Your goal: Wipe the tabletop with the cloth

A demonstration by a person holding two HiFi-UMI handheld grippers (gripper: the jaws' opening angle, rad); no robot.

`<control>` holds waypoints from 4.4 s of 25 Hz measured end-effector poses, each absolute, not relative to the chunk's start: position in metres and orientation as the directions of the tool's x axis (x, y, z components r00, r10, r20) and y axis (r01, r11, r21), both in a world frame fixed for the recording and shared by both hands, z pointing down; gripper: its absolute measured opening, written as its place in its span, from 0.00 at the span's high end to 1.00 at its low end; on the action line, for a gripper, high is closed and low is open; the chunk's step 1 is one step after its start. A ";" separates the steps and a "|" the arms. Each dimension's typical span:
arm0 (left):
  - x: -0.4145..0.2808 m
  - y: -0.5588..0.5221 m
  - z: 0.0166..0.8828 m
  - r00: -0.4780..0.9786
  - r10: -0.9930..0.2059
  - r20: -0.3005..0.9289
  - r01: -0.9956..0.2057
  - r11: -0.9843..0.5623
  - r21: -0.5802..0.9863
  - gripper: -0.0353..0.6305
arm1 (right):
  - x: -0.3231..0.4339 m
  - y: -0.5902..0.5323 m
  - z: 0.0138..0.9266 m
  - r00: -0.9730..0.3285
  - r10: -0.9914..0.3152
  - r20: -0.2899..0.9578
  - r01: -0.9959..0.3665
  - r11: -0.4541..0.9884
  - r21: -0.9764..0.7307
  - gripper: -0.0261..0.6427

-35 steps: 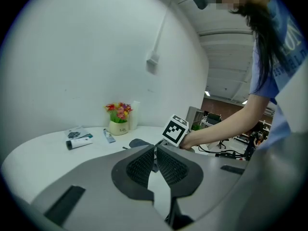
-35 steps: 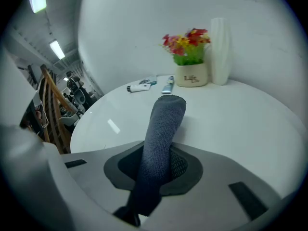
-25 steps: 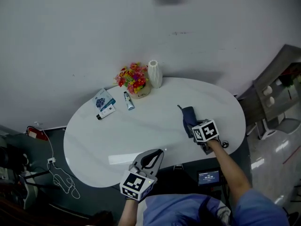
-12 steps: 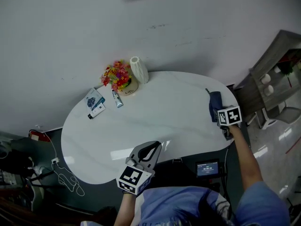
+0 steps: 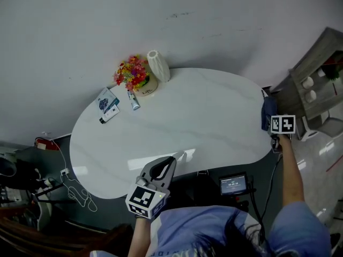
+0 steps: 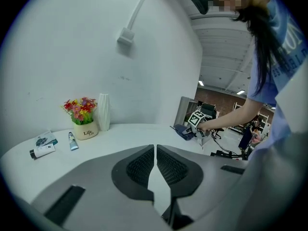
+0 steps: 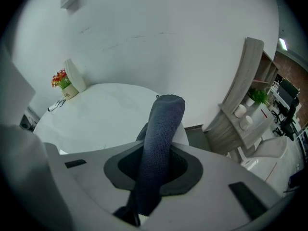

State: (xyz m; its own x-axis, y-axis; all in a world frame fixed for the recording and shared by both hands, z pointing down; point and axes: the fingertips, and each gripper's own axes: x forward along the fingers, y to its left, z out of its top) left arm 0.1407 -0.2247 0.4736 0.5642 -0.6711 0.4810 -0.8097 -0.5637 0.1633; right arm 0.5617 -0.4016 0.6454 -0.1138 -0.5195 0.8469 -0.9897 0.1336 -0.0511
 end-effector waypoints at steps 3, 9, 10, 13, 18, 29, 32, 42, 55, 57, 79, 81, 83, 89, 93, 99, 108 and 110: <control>0.135 -0.221 0.472 0.554 -0.686 0.472 -0.821 -0.545 0.171 0.92 | 0.560 -0.402 0.642 -0.102 -0.527 0.844 -0.992 0.113 -0.050 0.84; 0.116 -0.203 0.470 0.537 -0.706 0.461 -0.835 -0.521 0.176 0.92 | 0.516 -0.401 0.619 -0.164 -0.558 0.813 -0.982 0.173 -0.079 0.84; 0.110 -0.199 0.468 0.534 -0.712 0.456 -0.838 -0.518 0.172 0.92 | 0.506 -0.399 0.614 -0.174 -0.562 0.809 -0.980 0.183 -0.083 0.84; 0.088 -0.185 0.463 0.520 -0.734 0.437 -0.849 -0.500 0.171 0.92 | 0.470 -0.390 0.601 -0.208 -0.566 0.797 -0.970 0.226 -0.093 0.84; 0.036 -0.148 0.460 0.497 -0.756 0.426 -0.864 -0.479 0.156 0.92 | 0.385 -0.371 0.581 -0.280 -0.570 0.772 -0.943 0.314 -0.110 0.84; -0.125 -0.054 0.457 0.421 -0.806 0.416 -0.904 -0.409 0.122 0.92 | 0.126 -0.294 0.549 -0.467 -0.499 0.730 -0.816 0.562 -0.138 0.84; -0.163 -0.027 0.460 0.399 -0.816 0.417 -0.915 -0.385 0.122 0.92 | 0.053 -0.267 0.548 -0.523 -0.455 0.721 -0.757 0.636 -0.149 0.84; -0.238 0.048 0.478 0.310 -0.852 0.421 -0.950 -0.268 0.159 0.92 | -0.178 -0.162 0.545 -0.694 -0.250 0.675 -0.503 0.839 -0.206 0.84; -0.285 0.097 0.492 0.200 -0.873 0.444 -0.975 -0.130 0.182 0.92 | -0.340 -0.002 0.582 -0.731 0.104 0.675 -0.146 0.941 -0.304 0.84; -0.289 0.100 0.494 0.192 -0.873 0.449 -0.975 -0.119 0.186 0.92 | -0.349 0.020 0.590 -0.717 0.150 0.680 -0.097 0.946 -0.310 0.84; -0.203 0.003 0.491 0.387 -0.810 0.439 -0.922 -0.341 0.183 0.92 | -0.168 -0.109 0.647 -0.614 -0.079 0.785 -0.477 0.830 -0.289 0.84; -0.184 -0.011 0.488 0.412 -0.798 0.440 -0.911 -0.372 0.177 0.92 | -0.136 -0.128 0.647 -0.605 -0.114 0.788 -0.524 0.802 -0.287 0.84; -0.163 -0.026 0.485 0.435 -0.786 0.439 -0.900 -0.400 0.175 0.92 | -0.102 -0.148 0.647 -0.597 -0.144 0.789 -0.567 0.772 -0.288 0.84; -0.089 -0.072 0.478 0.515 -0.741 0.430 -0.853 -0.492 0.173 0.92 | 0.006 -0.203 0.632 -0.546 -0.257 0.798 -0.689 0.679 -0.253 0.84; -0.034 -0.101 0.472 0.563 -0.714 0.417 -0.820 -0.546 0.173 0.92 | 0.088 -0.234 0.630 -0.503 -0.317 0.804 -0.757 0.610 -0.233 0.84; 0.042 -0.129 0.476 0.616 -0.664 0.425 -0.776 -0.605 0.179 0.92 | 0.217 -0.271 0.630 -0.419 -0.405 0.812 -0.855 0.476 -0.204 0.84; 0.135 -0.164 0.478 0.682 -0.594 0.428 -0.711 -0.676 0.195 0.92 | 0.396 -0.294 0.635 -0.273 -0.487 0.830 -0.953 0.257 -0.162 0.84; 0.150 -0.170 0.476 0.693 -0.579 0.430 -0.696 -0.691 0.192 0.92 | 0.433 -0.294 0.635 -0.228 -0.495 0.838 -0.966 0.226 -0.130 0.84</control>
State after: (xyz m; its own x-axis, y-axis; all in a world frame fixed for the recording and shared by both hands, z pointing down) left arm 0.1503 -0.1696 0.4762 0.6931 -0.5789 0.4296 -0.6965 -0.6914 0.1920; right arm 0.4331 -0.2941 0.6349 -0.2282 -0.4954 0.8382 -0.9656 0.2257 -0.1295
